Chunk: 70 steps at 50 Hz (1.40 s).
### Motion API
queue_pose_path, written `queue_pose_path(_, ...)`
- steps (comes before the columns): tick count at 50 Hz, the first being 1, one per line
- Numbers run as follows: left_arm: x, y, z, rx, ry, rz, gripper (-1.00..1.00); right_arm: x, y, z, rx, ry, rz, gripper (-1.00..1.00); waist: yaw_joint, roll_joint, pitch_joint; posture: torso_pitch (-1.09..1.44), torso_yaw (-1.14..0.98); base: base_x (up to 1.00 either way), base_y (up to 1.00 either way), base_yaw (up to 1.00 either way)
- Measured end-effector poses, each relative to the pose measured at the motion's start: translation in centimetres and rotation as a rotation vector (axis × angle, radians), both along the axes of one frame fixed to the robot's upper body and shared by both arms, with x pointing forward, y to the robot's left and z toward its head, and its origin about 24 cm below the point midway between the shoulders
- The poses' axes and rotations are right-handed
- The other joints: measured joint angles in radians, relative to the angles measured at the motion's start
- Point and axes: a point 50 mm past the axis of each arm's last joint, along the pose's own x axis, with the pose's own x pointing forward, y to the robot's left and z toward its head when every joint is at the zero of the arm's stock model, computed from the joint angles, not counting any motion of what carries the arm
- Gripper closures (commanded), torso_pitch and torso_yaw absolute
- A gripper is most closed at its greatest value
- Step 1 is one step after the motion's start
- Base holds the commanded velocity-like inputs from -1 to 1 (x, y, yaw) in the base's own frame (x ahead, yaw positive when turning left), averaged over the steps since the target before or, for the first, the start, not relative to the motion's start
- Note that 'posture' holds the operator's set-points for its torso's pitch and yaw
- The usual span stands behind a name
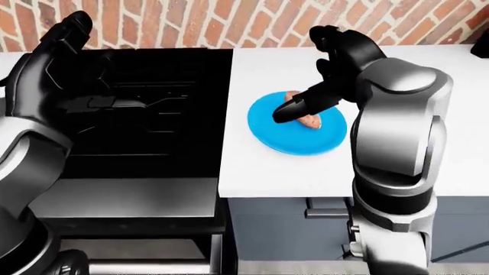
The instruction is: Pick the sweet potato from the plate and place it in the pan.
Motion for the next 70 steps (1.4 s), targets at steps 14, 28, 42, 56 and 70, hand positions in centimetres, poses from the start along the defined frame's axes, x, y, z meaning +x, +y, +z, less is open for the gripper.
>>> queue_pose_path(14,0.1,0.0,0.2,0.000,0.000,-0.003,-1.00,0.6,0.2,-0.6,0.006,0.013,0.004,-1.00,0.001,0.004,-0.002,0.00,0.00,0.00,0.00,0.00)
queue_pose_path(28,0.1,0.0,0.2,-0.002,-0.002,-0.003,-1.00,1.2,0.0,-2.0,-0.001,0.047,-0.006,-0.92,-0.001,0.006,-0.005,0.00,0.00,0.00,0.00,0.00)
queue_pose_path(42,0.1,0.1,0.2,-0.004,0.001,-0.004,-1.00,2.2,-0.1,-3.0,-0.016,0.077,-0.012,-0.87,-0.002,0.007,-0.008,0.00,0.00,0.00,0.00,0.00)
queue_pose_path(56,0.1,0.1,0.1,-0.006,0.002,-0.004,-1.00,3.2,-0.5,-4.1,-0.036,0.101,-0.033,-0.84,-0.002,0.007,-0.009,0.00,0.00,0.00,0.00,0.00)
queue_pose_path(70,0.0,0.0,0.2,-0.007,-0.004,-0.006,-1.00,4.5,-1.2,-5.4,-0.028,0.120,-0.068,-0.84,-0.003,0.006,-0.011,0.00,0.00,0.00,0.00,0.00)
